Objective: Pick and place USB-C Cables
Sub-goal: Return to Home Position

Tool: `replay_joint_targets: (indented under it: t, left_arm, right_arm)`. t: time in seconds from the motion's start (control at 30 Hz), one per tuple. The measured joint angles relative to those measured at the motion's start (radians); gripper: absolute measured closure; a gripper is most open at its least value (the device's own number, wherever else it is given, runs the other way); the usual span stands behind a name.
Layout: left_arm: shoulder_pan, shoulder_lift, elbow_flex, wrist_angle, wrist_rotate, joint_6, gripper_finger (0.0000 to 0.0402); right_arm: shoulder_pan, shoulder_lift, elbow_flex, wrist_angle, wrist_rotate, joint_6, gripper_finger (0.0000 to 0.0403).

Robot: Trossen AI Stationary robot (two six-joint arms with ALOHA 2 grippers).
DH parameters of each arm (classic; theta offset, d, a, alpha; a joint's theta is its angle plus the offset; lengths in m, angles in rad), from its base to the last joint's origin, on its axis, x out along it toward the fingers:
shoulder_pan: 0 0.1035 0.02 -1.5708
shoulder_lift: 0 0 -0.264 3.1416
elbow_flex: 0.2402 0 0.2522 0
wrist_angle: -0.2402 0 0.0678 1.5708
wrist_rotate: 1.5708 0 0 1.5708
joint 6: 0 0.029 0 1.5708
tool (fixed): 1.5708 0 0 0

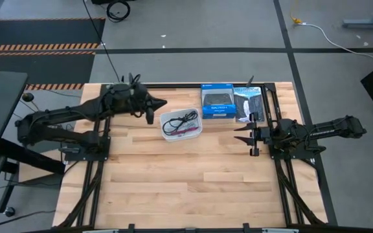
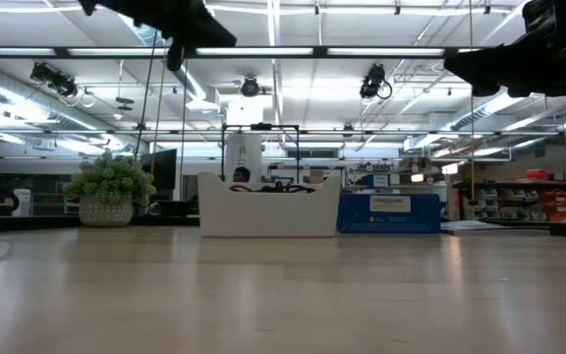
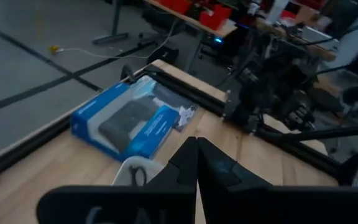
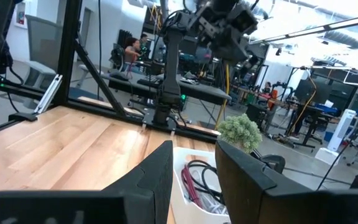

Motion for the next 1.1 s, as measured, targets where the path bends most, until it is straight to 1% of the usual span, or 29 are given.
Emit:
replay_joint_targets:
  t: [0.4, 0.63, 0.9, 1.1]
  left_arm:
    - [0.000, -0.261, -0.232, 0.028, -0.170, -0.107, 0.0394]
    - [0.000, -0.430, -0.367, 0.047, -0.244, -0.180, 0.0393]
    - [0.000, -0.593, -0.472, 0.047, -0.320, -0.227, 0.0393]
    - [0.000, -0.681, -0.527, 0.047, -0.366, -0.246, 0.0393]
  right_arm:
    - [0.000, 0.000, 0.000, 0.000, -0.001, 0.000, 0.0275]
    - [0.000, 0.000, 0.000, -0.001, -0.002, 0.000, 0.0275]
    - [0.000, 0.000, 0.000, -0.001, -0.002, 0.000, 0.0275]
    - [0.000, 0.000, 0.000, -0.001, -0.001, 0.000, 0.0275]
